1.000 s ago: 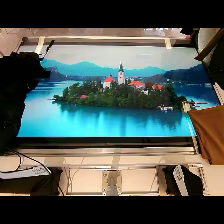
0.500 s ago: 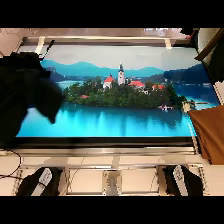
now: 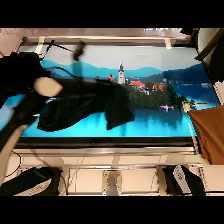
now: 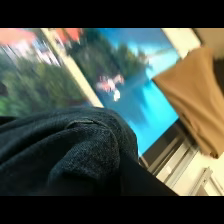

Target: Fold the clothes and pants, and hang the long-sleeved shirts on hangers.

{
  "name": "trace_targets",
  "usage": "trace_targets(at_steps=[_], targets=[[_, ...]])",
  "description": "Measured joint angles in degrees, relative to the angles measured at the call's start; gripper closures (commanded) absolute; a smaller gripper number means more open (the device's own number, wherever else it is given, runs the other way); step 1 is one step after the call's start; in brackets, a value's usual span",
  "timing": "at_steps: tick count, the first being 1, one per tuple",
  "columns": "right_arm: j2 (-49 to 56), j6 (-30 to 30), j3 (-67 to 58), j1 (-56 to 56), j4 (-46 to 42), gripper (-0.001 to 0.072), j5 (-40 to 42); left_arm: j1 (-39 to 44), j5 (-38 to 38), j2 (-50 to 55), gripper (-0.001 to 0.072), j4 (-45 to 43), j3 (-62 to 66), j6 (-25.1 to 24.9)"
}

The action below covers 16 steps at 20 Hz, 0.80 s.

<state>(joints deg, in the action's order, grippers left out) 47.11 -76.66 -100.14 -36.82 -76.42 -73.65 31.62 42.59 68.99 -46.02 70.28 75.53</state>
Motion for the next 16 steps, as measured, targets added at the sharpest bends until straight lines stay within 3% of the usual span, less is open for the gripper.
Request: trace_targets(at_steps=[1,3,5,9,11,16], targets=[[1.03,0.0,-0.02,0.02,0.48,0.0308,-0.15,0.74,-2.69,2.1,0.0012,0.09,0.2,0.42],[3.02,-0.02,0.02,0.02,1.51,0.0307,-0.5,-1.2,-5.29,3.8,0.0011,-0.85,0.81,0.42],[4.7,-0.02,0.26,0.02,2.21,0.0307,-0.79,-8.35,-5.14,2.16,0.0013,-3.67,1.4,0.39],[5.95,0.26,8.28,0.02,6.4,0.0307,-2.84,-32.28,9.77,-5.44,0.0013,-13.53,0.74,3.63],[5.88,1.99,17.53,0.02,12.52,0.0308,-4.44,-45.86,17.25,-10.05,0.0013,-17.42,-2.97,4.44],[4.35,7.19,40.81,0.13,26.18,0.0307,-4.07,-73.46,25.4,-20.02,0.0013,-18.4,-21.7,5.42]])
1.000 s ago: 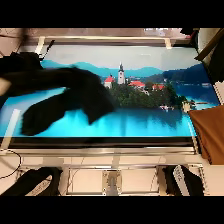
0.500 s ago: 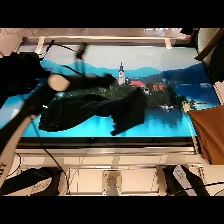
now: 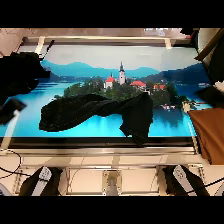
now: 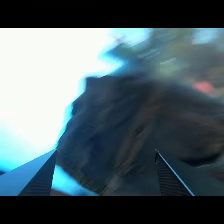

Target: Fold the clothes and pants, and hang the long-sleeved shirts on hangers.

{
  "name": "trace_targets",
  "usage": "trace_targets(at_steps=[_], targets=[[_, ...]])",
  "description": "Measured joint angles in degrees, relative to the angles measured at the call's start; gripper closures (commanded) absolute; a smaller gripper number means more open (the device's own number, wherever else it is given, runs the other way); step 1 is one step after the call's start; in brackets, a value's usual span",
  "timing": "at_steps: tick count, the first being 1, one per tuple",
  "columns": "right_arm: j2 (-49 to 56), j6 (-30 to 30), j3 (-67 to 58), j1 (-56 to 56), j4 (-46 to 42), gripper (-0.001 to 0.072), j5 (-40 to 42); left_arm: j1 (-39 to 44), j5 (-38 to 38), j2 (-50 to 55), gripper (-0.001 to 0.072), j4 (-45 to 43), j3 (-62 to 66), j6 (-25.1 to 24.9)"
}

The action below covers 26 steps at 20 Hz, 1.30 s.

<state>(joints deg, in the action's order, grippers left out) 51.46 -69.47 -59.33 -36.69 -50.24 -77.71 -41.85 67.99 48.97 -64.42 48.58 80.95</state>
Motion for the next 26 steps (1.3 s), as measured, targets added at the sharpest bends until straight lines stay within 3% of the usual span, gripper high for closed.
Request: trace_targets(at_steps=[5,11,14,16,26], targets=[[-0.81,4.04,8.9,0.0,4.04,0.0307,-0.42,-12.07,0.87,-0.76,0.0013,9.27,-14.32,0.09],[-0.96,5.6,10.75,0.0,5.2,0.0307,-0.26,-9.62,-1.99,4.68,0.0013,19.15,-18.4,-1.31],[-0.96,5.16,10.97,0.0,6.12,0.0308,-0.63,-4.83,-3.56,8.59,0.0017,19.47,-18.82,-1.86],[-0.96,4.17,10.99,0.0,6.47,0.0307,-1.16,-3.04,-5.18,10.32,0.0136,19.41,-18.95,-1.99],[-0.96,0.09,11.02,0.68,7.69,0.0307,-3.69,-3.34,-7.74,12.96,0.0136,14.32,-19.02,-2.34]])
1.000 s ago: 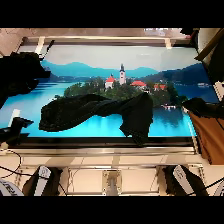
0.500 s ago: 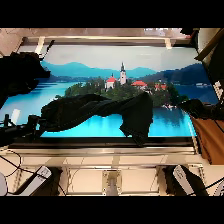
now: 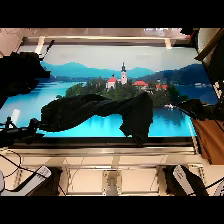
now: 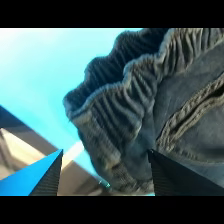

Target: Fold the clothes and pants, and hang the long-sleeved shirts on hangers.

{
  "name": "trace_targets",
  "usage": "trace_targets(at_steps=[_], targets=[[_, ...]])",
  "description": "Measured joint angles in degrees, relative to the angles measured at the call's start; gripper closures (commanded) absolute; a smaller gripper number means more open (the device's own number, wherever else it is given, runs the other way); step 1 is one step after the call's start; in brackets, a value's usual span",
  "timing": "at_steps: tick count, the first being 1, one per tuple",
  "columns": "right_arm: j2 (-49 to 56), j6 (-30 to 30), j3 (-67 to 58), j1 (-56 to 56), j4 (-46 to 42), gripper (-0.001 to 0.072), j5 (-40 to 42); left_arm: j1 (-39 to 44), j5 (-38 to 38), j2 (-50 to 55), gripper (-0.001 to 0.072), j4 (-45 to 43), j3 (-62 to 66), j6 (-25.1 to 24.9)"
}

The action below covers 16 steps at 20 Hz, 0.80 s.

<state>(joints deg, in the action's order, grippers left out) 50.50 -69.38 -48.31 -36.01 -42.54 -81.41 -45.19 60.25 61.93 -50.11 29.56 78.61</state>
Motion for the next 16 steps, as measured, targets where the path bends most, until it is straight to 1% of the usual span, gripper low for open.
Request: trace_targets(at_steps=[3,5,6,7,8,9,12,16], targets=[[0.0,-0.35,0.26,4.26,-0.98,0.0306,-0.02,2.75,-5.03,1.49,0.0136,5.42,0.0,-0.7],[0.0,-1.05,1.11,9.33,-3.54,0.0304,1.88,4.92,-8.02,2.97,0.0138,7.82,0.0,-1.07],[0.07,-1.81,1.95,12.39,-5.7,0.0289,3.15,5.9,-8.92,3.93,0.022,8.63,0.0,-1.14],[0.26,-2.58,2.89,15.15,-7.93,0.026,4.63,6.6,-9.62,4.87,0.0384,9.18,0.0,-1.25],[0.59,-3.56,4.04,17.81,-10.23,0.026,6.29,7.06,-10.69,5.66,0.0542,9.55,0.0,-1.29],[1.18,-4.46,5.33,20.11,-12.0,0.026,8.13,7.43,-11.58,6.29,0.0669,10.08,0.0,-1.36],[4.48,-5.42,8.74,25.35,-12.76,0.0261,13.18,7.96,-13.7,7.23,0.0669,10.8,0.0,-1.53],[12.07,-4.48,10.67,31.32,-11.41,0.0266,19.58,8.26,-15.41,7.58,0.067,11.17,0.0,-1.7]])
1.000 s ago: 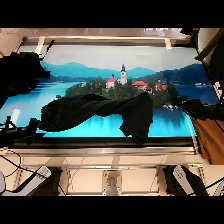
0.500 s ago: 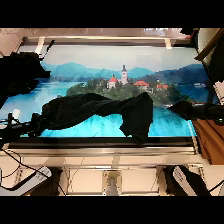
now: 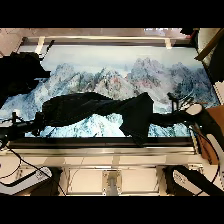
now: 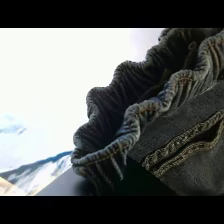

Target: Fold the clothes and pants, and hang the long-sleeved shirts on hangers.

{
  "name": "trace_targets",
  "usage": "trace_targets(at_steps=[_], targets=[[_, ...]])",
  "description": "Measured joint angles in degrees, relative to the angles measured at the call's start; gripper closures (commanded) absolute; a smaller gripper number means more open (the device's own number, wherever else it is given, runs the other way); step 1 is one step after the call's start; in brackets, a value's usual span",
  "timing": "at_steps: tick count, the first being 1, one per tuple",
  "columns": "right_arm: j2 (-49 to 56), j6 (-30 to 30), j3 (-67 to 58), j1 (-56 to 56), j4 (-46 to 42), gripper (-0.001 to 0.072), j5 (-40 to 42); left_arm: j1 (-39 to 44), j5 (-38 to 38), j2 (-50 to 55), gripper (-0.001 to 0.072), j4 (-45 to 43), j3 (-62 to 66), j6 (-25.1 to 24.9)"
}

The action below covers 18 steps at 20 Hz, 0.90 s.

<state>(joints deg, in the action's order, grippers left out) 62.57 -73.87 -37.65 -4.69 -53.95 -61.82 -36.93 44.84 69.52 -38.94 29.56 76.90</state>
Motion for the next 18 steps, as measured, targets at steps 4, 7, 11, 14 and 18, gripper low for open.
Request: trace_targets(at_steps=[4,7,11,14,18], targets=[[6.54,3.41,0.39,5.31,3.69,0.0683,3.8,0.0,-0.92,0.04,0.067,0.04,0.0,-0.5],[7.61,6.64,-1.79,7.15,6.14,0.0681,1.22,-0.37,-1.16,-1.31,0.0671,-0.04,0.85,-1.07],[2.8,6.14,-12.02,5.38,2.01,0.0682,-7.58,-4.07,-0.72,-6.97,0.0672,-0.11,4.87,-1.97],[-1.51,2.6,-24.74,2.23,-7.3,0.0684,-10.49,-8.13,-0.39,-12.0,0.0672,-0.13,8.31,-2.19],[0.0,0.28,-40.7,-0.87,-15.23,0.0684,-6.91,-10.45,1.22,-16.0,0.0672,-0.39,10.51,-3.04]])
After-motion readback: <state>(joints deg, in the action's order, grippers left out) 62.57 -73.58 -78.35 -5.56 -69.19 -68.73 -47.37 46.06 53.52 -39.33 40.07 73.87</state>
